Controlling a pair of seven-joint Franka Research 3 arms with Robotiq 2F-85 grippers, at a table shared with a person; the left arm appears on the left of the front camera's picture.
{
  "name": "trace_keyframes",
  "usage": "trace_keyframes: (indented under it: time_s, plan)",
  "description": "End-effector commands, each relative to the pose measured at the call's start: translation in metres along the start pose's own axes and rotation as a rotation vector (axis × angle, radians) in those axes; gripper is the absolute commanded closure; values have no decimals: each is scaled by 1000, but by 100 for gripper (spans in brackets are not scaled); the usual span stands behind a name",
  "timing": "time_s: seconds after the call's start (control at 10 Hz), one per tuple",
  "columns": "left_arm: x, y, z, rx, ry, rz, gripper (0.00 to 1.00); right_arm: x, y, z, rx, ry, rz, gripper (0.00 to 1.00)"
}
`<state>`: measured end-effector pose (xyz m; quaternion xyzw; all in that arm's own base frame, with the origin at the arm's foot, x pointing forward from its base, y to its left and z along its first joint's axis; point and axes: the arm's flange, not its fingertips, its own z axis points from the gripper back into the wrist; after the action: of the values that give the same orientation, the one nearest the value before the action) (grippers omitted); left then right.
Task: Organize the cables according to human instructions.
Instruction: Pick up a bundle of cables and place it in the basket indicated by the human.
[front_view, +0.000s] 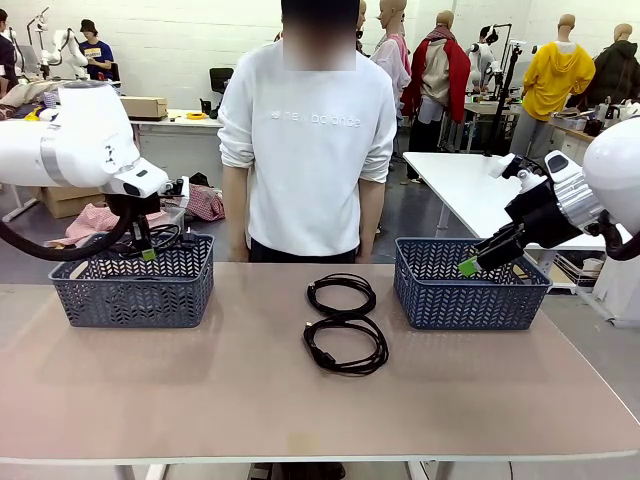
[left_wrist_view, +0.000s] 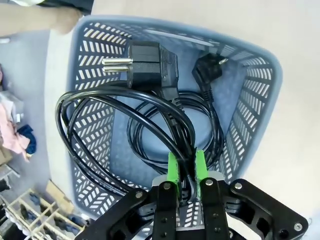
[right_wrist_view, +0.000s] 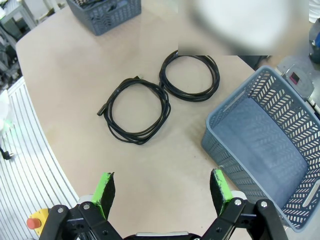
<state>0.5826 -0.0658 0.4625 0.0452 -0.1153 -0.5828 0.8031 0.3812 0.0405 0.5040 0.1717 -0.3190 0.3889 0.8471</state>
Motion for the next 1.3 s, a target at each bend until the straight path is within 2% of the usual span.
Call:
trace_keyframes:
  time_s: [0.0, 0.1, 0.2, 0.3, 0.4, 0.5, 0.6, 0.7, 0.8, 0.9, 1.0, 1.1, 1.2]
  plan:
    - [1, 8, -2, 8, 3, 20, 100, -2, -3, -1, 15, -23, 18, 0]
    - [2, 9, -6, 4, 7, 26, 100, -2, -3, -1, 15, -23, 18, 0]
    - [2, 10, -9, -1, 15, 29, 66, -2, -3, -1, 15, -23, 18, 0]
    - [2, 11, -10, 2, 19, 35, 66, -2, -3, -1, 15, -23, 18, 0]
    - [4, 11, -8, -1, 18, 38, 47, -2, -3, -1, 15, -23, 18, 0]
    - [4, 12, -5, -6, 19, 41, 61, -2, -3, -1, 15, -23, 18, 0]
    - [5, 13, -1, -16, 12, 38, 28, -2, -3, -1, 15, -23, 18, 0]
    - [6, 14, 1, -24, 12, 39, 42, -2, -3, -1, 15, -23, 18, 0]
    - [8, 15, 1, -40, 12, 38, 38, -2, -3, -1, 15, -23, 18, 0]
    - [9, 16, 1, -56, 12, 41, 22, -2, -3, -1, 15, -23, 18, 0]
    - [10, 15, 0, -74, 8, 43, 18, -2, -3, -1, 15, -23, 18, 0]
    - [10, 15, 0, -85, 8, 46, 3, -2, -3, -1, 15, -23, 18, 0]
    - [11, 15, 0, -92, 7, 48, 11, -2, -3, -1, 15, -23, 18, 0]
